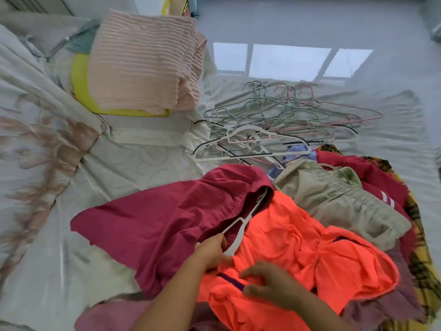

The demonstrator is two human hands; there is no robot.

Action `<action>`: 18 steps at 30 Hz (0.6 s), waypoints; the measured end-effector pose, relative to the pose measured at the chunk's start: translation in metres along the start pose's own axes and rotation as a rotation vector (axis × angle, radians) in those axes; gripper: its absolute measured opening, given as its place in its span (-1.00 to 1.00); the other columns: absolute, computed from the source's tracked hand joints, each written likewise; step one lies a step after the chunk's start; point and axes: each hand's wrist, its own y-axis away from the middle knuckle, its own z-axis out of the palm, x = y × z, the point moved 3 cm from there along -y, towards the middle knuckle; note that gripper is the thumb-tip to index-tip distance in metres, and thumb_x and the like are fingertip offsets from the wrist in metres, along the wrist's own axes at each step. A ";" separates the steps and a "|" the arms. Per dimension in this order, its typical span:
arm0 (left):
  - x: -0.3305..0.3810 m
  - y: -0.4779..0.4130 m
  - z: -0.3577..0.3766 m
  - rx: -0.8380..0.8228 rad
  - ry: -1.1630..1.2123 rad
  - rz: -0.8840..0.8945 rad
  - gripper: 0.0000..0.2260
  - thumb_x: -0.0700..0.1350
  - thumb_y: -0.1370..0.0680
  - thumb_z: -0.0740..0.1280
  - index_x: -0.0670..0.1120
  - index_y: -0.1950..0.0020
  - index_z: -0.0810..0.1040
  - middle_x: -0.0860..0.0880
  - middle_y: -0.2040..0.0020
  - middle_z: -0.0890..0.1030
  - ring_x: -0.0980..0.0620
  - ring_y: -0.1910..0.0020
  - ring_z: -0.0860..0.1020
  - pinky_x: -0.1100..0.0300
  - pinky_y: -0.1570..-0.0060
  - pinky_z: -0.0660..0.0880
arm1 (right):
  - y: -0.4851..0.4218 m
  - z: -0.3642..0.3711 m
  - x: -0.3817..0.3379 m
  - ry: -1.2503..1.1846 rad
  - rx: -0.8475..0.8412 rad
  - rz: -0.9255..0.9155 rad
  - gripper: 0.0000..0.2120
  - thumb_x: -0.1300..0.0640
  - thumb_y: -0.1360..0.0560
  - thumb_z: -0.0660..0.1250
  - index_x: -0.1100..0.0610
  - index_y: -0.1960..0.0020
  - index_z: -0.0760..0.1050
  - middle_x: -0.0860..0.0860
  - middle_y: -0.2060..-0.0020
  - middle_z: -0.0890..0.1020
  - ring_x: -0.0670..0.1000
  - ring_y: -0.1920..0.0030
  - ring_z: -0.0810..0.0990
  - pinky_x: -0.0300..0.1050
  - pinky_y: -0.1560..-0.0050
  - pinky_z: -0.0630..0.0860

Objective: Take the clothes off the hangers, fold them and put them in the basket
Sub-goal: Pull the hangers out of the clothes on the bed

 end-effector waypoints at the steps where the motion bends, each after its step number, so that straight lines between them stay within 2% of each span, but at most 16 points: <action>1: -0.002 0.002 -0.005 0.008 -0.030 0.024 -0.72 0.03 -0.39 0.42 0.05 0.04 0.35 0.08 0.03 0.54 0.02 -0.11 0.51 0.11 -0.06 0.23 | 0.005 0.003 -0.003 0.027 0.007 -0.019 -0.78 -0.02 -0.43 0.40 -0.18 -0.07 0.56 -0.26 0.19 0.37 -0.29 0.18 0.41 -0.35 0.02 0.33; 3: -0.004 0.010 -0.019 0.001 -0.005 0.072 -0.74 0.01 -0.36 0.45 0.07 0.11 0.39 0.08 0.09 0.57 0.06 0.06 0.52 0.17 0.04 0.26 | 0.015 0.004 -0.016 0.080 0.144 -0.093 -0.75 0.01 -0.44 0.30 -0.14 -0.11 0.55 -0.21 0.21 0.35 -0.25 0.18 0.44 -0.36 0.10 0.34; 6: 0.005 0.024 -0.036 -0.101 0.242 0.185 -0.78 -0.17 -0.41 0.47 0.04 0.18 0.43 0.09 0.28 0.48 0.23 0.34 0.42 0.37 0.27 0.36 | 0.032 -0.015 -0.037 0.171 0.545 -0.236 -0.77 0.00 -0.38 0.20 -0.15 -0.01 0.50 -0.19 0.11 0.38 -0.19 0.16 0.44 -0.41 0.21 0.36; 8: 0.016 0.037 -0.048 -0.134 0.287 0.238 -0.81 -0.22 -0.49 0.39 0.03 0.20 0.45 0.09 0.32 0.47 0.31 0.43 0.40 0.41 0.32 0.34 | 0.043 -0.038 -0.061 0.208 0.751 -0.363 -0.80 0.06 -0.42 0.22 -0.12 0.00 0.50 -0.16 0.11 0.41 -0.18 0.17 0.42 -0.39 0.17 0.35; 10: 0.025 0.052 -0.059 -0.167 0.342 0.248 -0.85 -0.19 -0.52 0.36 0.01 0.20 0.49 0.07 0.33 0.50 0.28 0.43 0.40 0.33 0.32 0.32 | 0.055 -0.058 -0.089 0.279 0.817 -0.486 -0.80 0.11 -0.43 0.24 -0.11 0.00 0.50 -0.15 0.16 0.49 -0.13 0.18 0.43 -0.31 0.16 0.37; 12: 0.036 0.067 -0.075 -0.167 0.409 0.241 -0.87 -0.18 -0.53 0.34 -0.03 0.21 0.51 0.10 0.39 0.53 0.26 0.45 0.40 0.31 0.34 0.31 | 0.067 -0.066 -0.111 0.337 0.731 -0.586 -0.80 0.12 -0.39 0.27 -0.12 0.04 0.52 -0.14 0.18 0.57 -0.12 0.19 0.46 -0.29 0.14 0.37; 15: 0.064 0.091 -0.110 -0.037 0.534 0.233 -0.81 -0.23 -0.53 0.33 -0.08 0.27 0.47 0.12 0.55 0.50 0.26 0.55 0.39 0.40 0.45 0.30 | 0.078 -0.050 -0.134 0.433 0.308 -0.586 -0.77 0.13 -0.35 0.27 -0.07 0.08 0.62 -0.13 0.23 0.58 -0.09 0.18 0.51 -0.27 0.21 0.35; 17: 0.088 0.109 -0.135 0.080 0.527 0.274 -0.80 -0.24 -0.52 0.35 -0.09 0.28 0.44 0.10 0.50 0.48 0.21 0.50 0.38 0.39 0.44 0.28 | 0.086 -0.050 -0.139 0.470 0.093 -0.276 -0.71 0.16 -0.52 0.19 0.21 -0.14 0.58 0.01 0.16 0.56 -0.01 0.08 0.51 -0.31 0.25 0.31; 18: 0.099 0.118 -0.147 0.145 0.480 0.293 -0.82 -0.22 -0.52 0.35 -0.10 0.27 0.43 0.06 0.44 0.47 0.18 0.45 0.37 0.37 0.42 0.28 | 0.092 -0.055 -0.128 0.474 0.092 -0.140 -0.66 0.17 -0.59 0.13 0.34 -0.25 0.47 0.05 0.02 0.55 -0.05 0.01 0.53 -0.42 0.23 0.27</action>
